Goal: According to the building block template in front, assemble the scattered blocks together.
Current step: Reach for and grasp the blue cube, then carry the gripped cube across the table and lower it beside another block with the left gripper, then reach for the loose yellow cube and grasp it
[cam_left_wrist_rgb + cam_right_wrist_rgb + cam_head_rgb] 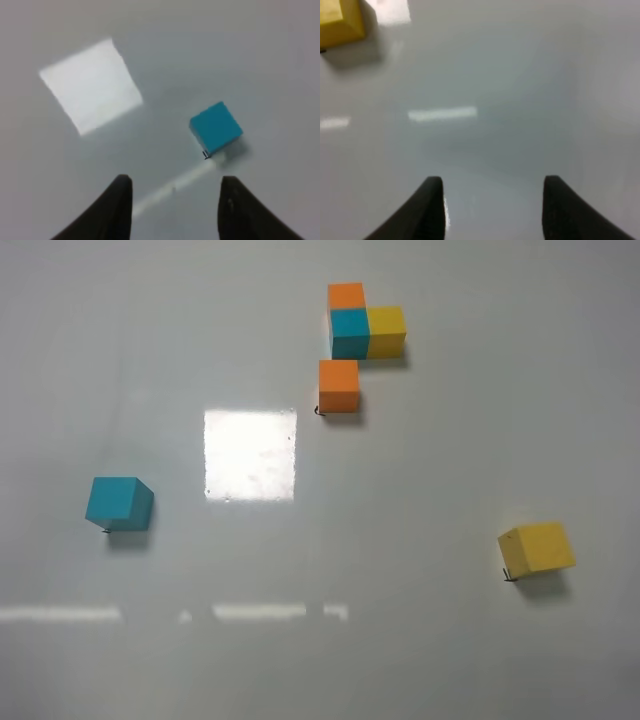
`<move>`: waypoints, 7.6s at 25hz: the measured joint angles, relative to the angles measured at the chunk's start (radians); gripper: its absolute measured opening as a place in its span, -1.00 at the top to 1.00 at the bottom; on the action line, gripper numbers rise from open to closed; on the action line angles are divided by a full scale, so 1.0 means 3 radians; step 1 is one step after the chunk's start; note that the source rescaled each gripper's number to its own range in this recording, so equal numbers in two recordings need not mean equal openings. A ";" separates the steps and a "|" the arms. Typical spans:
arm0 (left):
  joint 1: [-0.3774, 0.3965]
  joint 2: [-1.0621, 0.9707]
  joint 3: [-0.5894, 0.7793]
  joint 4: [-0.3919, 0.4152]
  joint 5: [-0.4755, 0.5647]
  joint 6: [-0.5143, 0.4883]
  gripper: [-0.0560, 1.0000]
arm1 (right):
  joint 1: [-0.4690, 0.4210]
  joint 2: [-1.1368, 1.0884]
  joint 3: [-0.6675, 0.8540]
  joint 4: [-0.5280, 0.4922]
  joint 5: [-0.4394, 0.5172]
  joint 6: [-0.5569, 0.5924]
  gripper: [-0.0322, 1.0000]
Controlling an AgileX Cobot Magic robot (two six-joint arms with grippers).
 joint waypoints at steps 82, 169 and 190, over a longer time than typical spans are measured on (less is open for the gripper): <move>-0.2554 0.3050 -0.0898 0.2855 0.0361 0.0058 0.69 | 0.0000 0.0000 0.0000 0.0000 0.0000 0.0004 0.50; -0.3712 0.4458 -0.2587 0.3282 0.0643 -0.0864 0.07 | 0.0000 0.0000 0.0000 0.0000 0.0000 0.0011 0.63; -0.3613 0.4003 -0.3011 0.3320 0.0642 -0.1256 0.01 | 0.0000 0.0000 0.0000 0.0000 0.0000 0.0012 0.63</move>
